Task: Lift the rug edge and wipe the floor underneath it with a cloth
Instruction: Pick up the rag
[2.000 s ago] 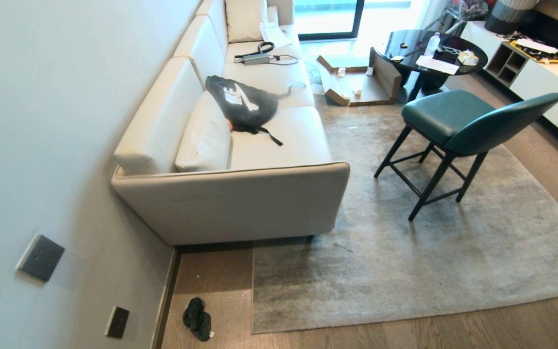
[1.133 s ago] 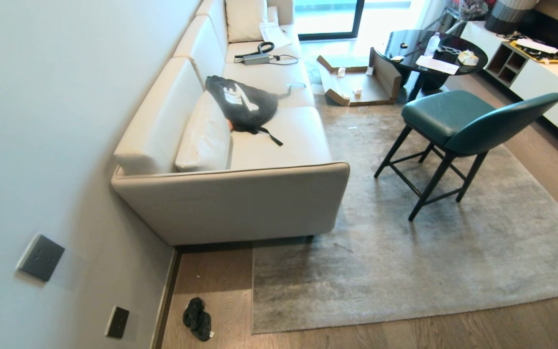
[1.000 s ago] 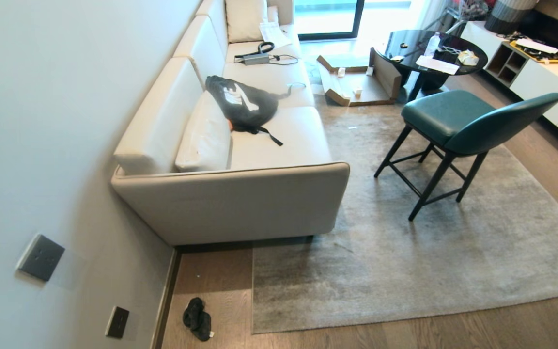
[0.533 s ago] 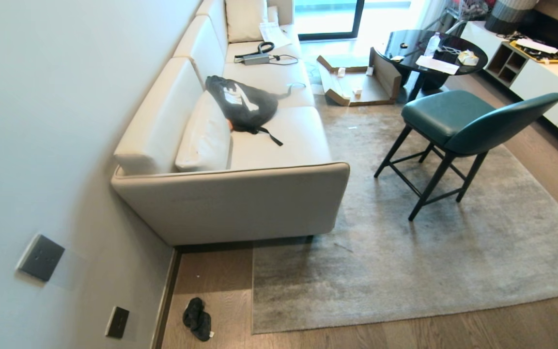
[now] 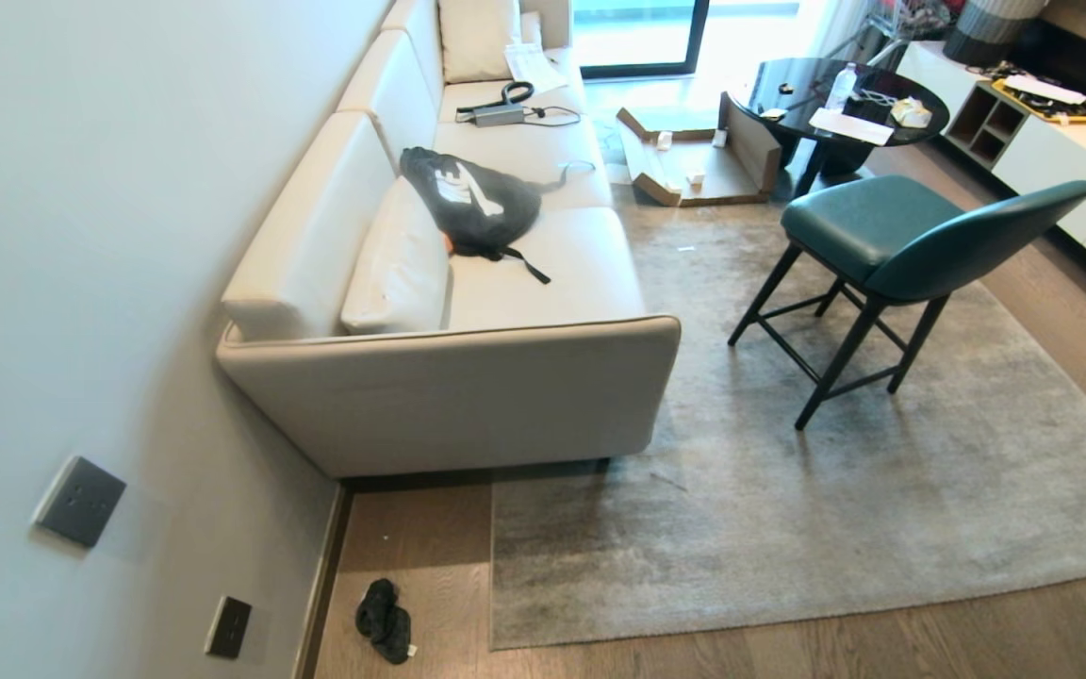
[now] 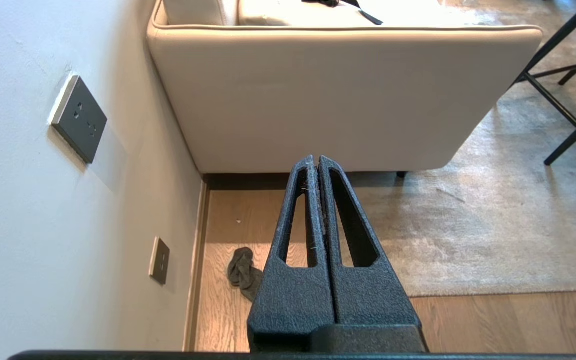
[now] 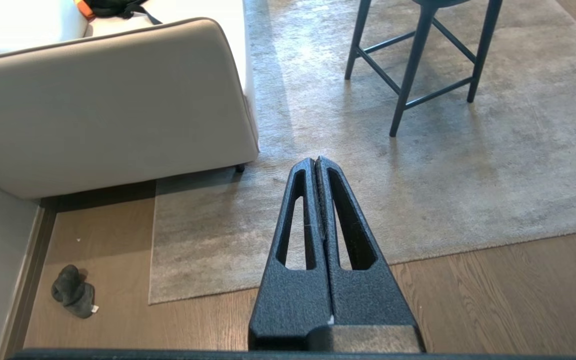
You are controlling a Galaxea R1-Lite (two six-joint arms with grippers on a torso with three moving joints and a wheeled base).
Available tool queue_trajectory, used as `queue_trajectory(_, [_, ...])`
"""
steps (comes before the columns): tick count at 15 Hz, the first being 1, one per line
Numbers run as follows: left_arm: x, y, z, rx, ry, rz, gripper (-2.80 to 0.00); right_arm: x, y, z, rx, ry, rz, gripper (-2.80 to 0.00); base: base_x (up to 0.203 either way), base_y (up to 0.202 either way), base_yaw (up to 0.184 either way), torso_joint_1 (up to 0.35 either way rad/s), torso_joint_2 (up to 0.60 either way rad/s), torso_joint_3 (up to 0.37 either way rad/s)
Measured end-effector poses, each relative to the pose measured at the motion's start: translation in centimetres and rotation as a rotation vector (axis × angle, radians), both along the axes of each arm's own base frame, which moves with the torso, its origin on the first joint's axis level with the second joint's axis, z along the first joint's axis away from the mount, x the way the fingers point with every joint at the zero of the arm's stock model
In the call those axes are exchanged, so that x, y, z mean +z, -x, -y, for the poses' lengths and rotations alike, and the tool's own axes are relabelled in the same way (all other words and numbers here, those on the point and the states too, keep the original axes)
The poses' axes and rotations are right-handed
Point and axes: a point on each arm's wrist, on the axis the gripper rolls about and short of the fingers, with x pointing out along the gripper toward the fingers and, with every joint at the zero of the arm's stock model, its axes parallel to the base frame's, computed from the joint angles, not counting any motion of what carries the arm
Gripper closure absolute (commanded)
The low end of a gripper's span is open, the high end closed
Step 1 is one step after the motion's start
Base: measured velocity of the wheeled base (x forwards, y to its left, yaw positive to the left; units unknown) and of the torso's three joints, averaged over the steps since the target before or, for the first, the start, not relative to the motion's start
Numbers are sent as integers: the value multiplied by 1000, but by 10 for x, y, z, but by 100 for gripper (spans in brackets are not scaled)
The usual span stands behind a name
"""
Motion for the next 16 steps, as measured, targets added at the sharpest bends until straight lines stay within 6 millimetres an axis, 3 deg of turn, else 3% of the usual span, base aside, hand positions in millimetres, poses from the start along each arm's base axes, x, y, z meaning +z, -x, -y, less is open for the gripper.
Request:
queue_trajectory(10, [0,0,0,0,0,0,0,0,0,0,-7,-3,0,0,0,0,0,-7,8,10])
queue_trajectory(16, [0,0,0,0,0,0,0,0,0,0,-7,-2,1,0,0,0,0,-128,315,185])
